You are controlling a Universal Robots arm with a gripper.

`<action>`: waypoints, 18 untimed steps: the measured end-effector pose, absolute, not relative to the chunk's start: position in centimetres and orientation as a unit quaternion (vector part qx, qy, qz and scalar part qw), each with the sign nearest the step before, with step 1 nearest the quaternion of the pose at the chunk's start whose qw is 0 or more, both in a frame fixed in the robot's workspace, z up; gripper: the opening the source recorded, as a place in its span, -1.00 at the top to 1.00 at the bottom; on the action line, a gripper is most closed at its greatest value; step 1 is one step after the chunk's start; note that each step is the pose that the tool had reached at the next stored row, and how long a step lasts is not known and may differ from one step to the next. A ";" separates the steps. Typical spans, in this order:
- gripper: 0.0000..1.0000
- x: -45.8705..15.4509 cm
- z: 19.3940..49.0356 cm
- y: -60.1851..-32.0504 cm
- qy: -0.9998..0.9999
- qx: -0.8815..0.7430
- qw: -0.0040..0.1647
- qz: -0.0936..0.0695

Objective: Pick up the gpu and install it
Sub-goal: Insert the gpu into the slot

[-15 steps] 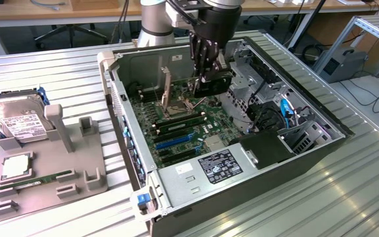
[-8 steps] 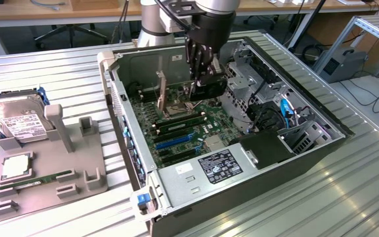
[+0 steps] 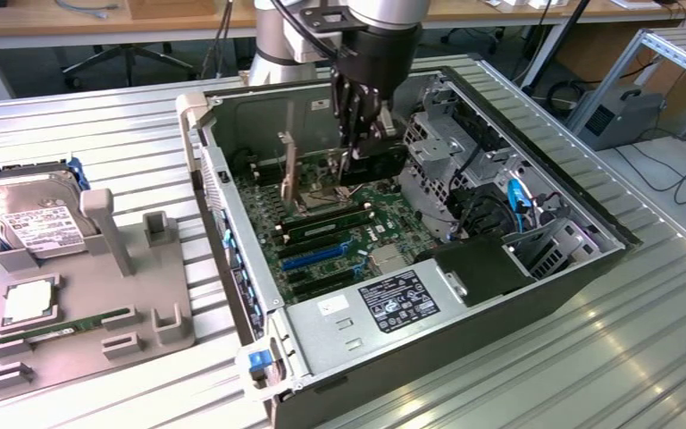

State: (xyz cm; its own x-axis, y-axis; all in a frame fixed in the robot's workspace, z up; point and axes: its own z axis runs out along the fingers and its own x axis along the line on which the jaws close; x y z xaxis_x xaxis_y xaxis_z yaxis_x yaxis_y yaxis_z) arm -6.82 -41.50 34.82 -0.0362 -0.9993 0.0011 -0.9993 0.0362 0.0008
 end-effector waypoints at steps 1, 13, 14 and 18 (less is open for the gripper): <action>0.46 -6.9 34.8 -41.5 -0.720 0.694 0.001 0.000; 0.46 -7.1 34.6 -42.3 -0.720 0.694 0.001 0.000; 0.46 -7.1 34.6 -42.4 -0.720 0.694 0.001 0.000; 0.46 -7.1 34.5 -42.6 -0.720 0.694 0.001 0.000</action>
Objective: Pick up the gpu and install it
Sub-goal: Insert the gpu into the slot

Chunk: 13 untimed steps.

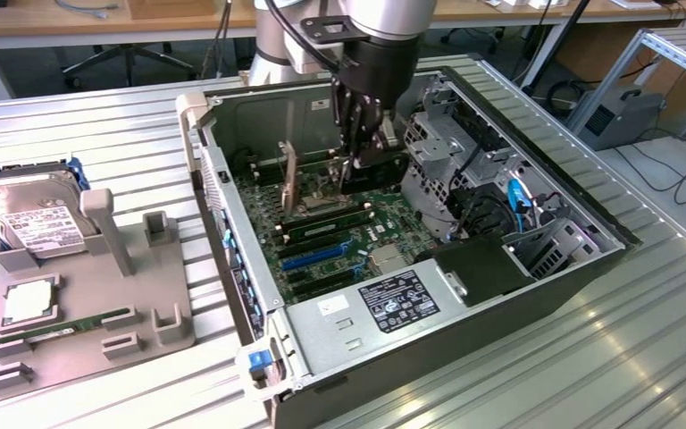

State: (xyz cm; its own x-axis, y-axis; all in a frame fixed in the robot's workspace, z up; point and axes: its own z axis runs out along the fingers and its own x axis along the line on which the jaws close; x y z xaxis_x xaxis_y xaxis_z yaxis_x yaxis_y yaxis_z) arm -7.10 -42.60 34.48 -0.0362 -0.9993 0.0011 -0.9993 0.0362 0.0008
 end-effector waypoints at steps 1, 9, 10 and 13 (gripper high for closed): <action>0.46 -7.1 34.4 -42.7 -0.720 0.694 0.001 0.000; 0.46 -7.2 34.3 -43.1 -0.720 0.694 0.001 0.000; 0.46 -7.2 34.3 -43.1 -0.720 0.694 0.001 0.000; 0.46 -7.2 34.3 -43.3 -0.720 0.694 0.001 0.000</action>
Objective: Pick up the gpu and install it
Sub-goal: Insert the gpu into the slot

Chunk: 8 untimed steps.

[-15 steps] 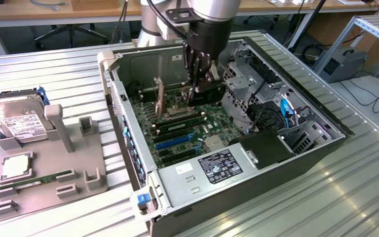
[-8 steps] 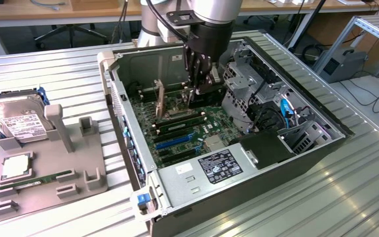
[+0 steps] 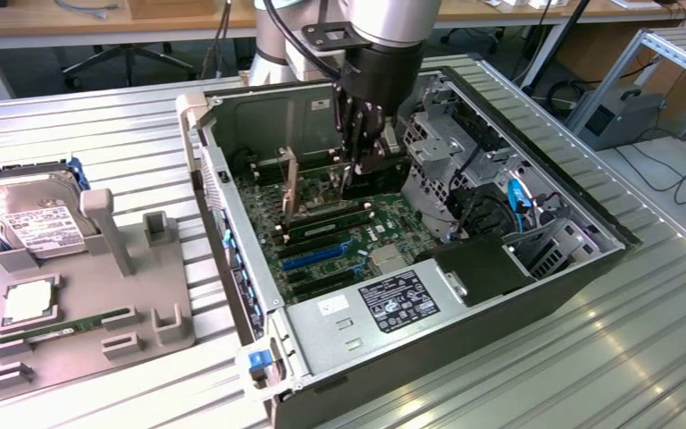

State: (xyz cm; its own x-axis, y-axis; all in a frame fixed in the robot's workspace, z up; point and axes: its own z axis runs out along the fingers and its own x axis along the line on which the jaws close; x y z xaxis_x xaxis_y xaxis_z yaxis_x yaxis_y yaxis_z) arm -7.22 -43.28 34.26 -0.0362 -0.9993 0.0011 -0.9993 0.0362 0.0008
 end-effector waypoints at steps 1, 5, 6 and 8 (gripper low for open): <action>0.46 -7.2 34.2 -43.3 -0.720 0.694 0.001 0.000; 0.46 -7.2 34.2 -43.5 -0.720 0.694 0.001 0.000; 0.46 -7.2 34.2 -43.5 -0.720 0.694 0.001 0.000; 0.46 -7.2 34.2 -43.6 -0.720 0.694 0.001 0.000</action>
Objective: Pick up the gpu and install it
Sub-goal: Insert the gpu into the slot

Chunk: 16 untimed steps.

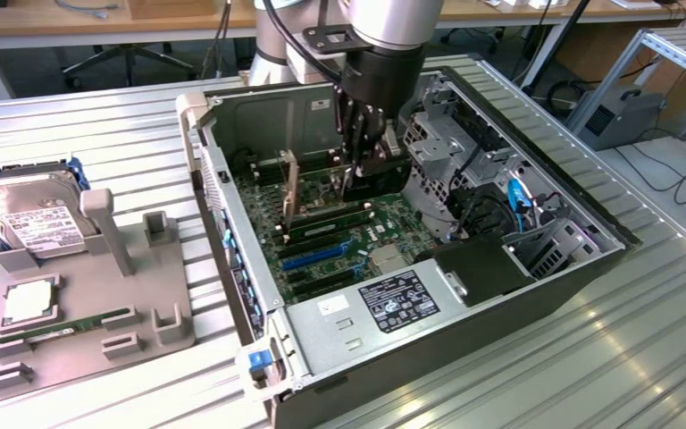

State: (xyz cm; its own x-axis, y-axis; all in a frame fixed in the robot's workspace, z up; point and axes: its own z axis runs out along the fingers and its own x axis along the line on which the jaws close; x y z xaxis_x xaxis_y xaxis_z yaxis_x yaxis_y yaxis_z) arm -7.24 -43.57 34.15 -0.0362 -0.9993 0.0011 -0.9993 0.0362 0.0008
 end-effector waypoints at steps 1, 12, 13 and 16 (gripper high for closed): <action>0.46 -7.2 34.1 -43.6 -0.720 0.694 0.001 0.000; 0.46 -7.2 34.0 -44.0 -0.720 0.694 0.001 0.000; 0.46 -7.2 34.0 -44.0 -0.720 0.694 0.001 0.000; 0.46 -7.2 34.0 -44.1 -0.720 0.694 0.001 0.000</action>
State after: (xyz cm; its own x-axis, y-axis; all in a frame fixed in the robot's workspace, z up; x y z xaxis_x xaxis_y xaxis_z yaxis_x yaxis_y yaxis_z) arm -7.24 -44.08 33.97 -0.0362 -0.9993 0.0011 -0.9993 0.0362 0.0008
